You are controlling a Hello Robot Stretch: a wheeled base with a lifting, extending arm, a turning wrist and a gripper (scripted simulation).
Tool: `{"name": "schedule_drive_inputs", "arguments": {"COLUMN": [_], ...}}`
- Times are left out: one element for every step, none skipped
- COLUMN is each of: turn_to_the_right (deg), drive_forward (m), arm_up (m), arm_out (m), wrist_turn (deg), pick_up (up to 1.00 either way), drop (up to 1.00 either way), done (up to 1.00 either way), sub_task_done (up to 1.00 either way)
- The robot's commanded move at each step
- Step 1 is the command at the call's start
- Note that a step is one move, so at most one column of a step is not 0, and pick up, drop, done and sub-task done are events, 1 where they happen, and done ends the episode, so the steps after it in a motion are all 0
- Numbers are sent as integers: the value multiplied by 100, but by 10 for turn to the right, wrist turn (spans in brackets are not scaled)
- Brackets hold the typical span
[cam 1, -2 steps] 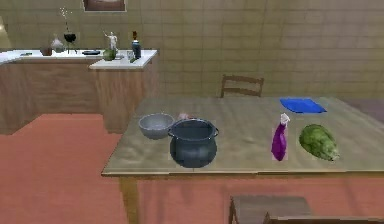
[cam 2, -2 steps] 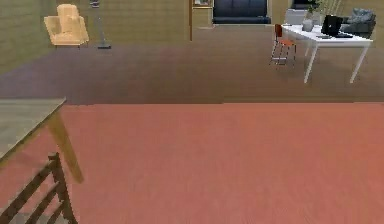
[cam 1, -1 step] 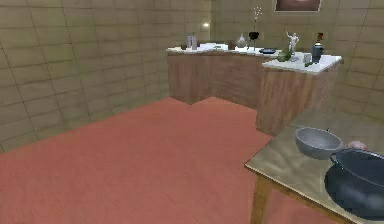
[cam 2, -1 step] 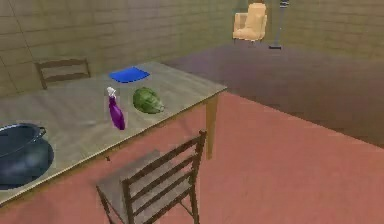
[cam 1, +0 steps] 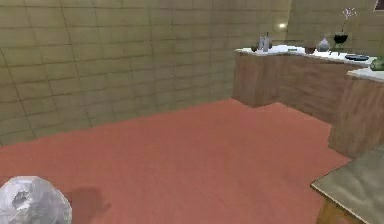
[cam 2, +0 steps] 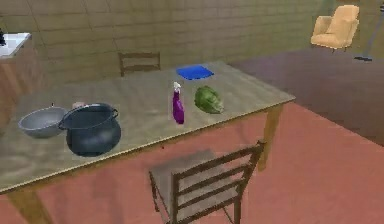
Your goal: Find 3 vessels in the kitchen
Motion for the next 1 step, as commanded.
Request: {"name": "schedule_drive_inputs", "arguments": {"turn_to_the_right": [0], "drive_forward": [65], "arm_up": [0], "arm_out": [0], "wrist_turn": [0], "pick_up": [0], "drop": [0], "done": [0], "sub_task_done": [0]}}
